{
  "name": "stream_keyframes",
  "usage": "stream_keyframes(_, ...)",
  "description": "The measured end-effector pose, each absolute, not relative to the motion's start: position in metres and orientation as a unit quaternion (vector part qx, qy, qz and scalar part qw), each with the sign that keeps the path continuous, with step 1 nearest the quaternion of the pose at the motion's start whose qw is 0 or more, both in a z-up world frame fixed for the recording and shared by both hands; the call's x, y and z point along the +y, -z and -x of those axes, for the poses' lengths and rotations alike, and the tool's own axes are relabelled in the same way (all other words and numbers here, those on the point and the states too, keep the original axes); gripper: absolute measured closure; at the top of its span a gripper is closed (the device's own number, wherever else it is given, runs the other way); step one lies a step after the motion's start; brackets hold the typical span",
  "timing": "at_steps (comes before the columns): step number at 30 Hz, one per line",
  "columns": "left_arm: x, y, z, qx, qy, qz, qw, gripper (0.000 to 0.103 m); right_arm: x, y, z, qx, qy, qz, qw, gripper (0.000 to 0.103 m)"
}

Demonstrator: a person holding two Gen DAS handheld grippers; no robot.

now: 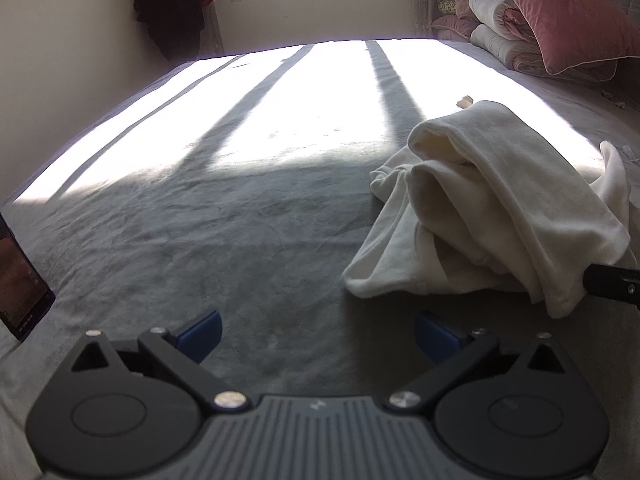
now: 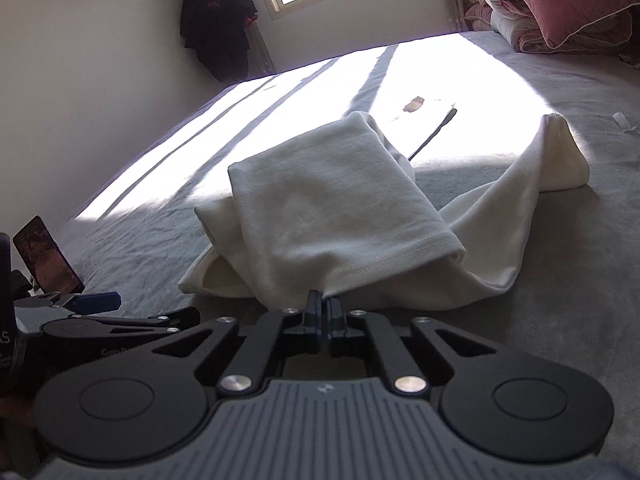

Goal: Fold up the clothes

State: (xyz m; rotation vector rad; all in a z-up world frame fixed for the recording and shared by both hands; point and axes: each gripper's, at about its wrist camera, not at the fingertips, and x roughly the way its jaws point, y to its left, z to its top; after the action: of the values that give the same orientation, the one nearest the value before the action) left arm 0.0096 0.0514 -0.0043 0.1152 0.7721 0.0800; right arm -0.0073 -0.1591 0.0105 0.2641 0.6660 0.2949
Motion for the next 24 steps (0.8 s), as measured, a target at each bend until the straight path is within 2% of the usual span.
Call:
stream_keyframes(16,0.047,0.003,-0.012,0.38,-0.029,-0.033,0.924,0.0,-0.178,-0.036,0.034,0.266,-0.07,-0.041,0.961,0.1)
stream_keyframes(24,0.042,0.001,-0.012,0.373,-0.026,-0.027,0.927,0.001,-0.209,-0.024,0.028,0.307,-0.015,-0.047,0.95,0.1)
